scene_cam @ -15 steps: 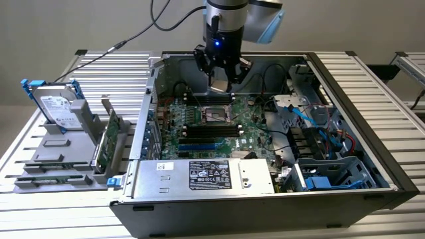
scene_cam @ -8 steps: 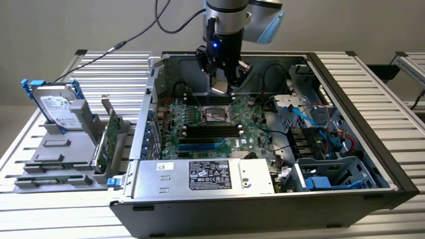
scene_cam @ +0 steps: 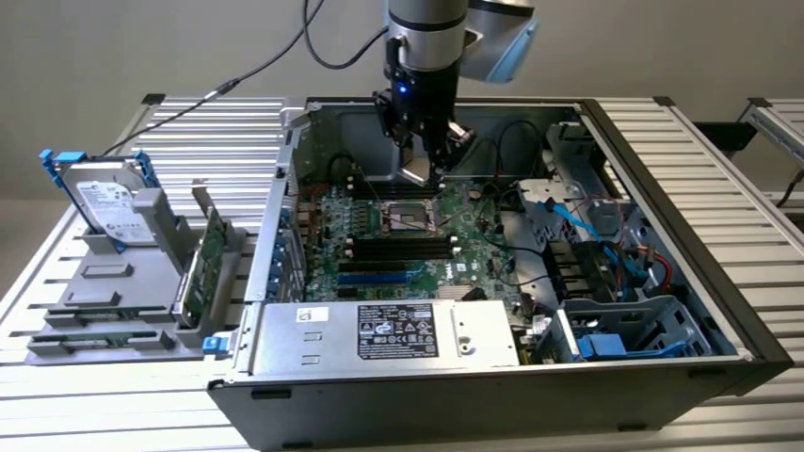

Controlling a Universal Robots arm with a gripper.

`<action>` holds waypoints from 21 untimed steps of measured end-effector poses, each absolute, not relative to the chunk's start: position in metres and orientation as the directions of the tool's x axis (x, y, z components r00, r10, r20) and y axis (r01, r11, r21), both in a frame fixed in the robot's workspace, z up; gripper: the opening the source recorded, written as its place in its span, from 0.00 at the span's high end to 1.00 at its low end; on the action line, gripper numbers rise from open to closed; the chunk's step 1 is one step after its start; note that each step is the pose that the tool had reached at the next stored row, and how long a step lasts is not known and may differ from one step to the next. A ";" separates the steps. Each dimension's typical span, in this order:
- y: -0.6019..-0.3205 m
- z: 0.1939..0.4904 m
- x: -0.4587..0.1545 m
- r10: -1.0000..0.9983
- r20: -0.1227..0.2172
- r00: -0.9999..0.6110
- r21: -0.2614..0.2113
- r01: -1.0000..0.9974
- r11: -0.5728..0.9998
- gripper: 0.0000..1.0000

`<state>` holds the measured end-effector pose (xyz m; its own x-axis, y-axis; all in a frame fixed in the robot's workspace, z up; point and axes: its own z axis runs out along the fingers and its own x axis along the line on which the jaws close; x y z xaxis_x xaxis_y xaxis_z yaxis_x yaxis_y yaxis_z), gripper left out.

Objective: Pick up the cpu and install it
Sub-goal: 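Place the cpu into insertion slot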

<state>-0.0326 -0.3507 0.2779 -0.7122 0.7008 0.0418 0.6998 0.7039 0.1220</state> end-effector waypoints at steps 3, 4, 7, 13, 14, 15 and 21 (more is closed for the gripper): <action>-0.351 0.275 -0.033 0.738 0.042 -0.673 0.122 0.737 0.665 0.45; -0.351 0.275 -0.033 0.750 0.042 -0.660 0.122 0.749 0.652 0.45; -0.351 0.272 -0.033 0.786 0.042 -0.617 0.122 0.784 0.609 0.45; -0.351 0.268 -0.033 0.848 0.042 -0.529 0.122 0.845 0.521 0.45; -0.351 0.267 -0.033 0.857 0.042 -0.513 0.122 0.854 0.506 0.45; -0.351 0.267 -0.033 0.866 0.042 -0.498 0.122 0.863 0.490 0.45; -0.351 0.264 -0.033 0.914 0.042 -0.402 0.122 0.911 0.395 0.45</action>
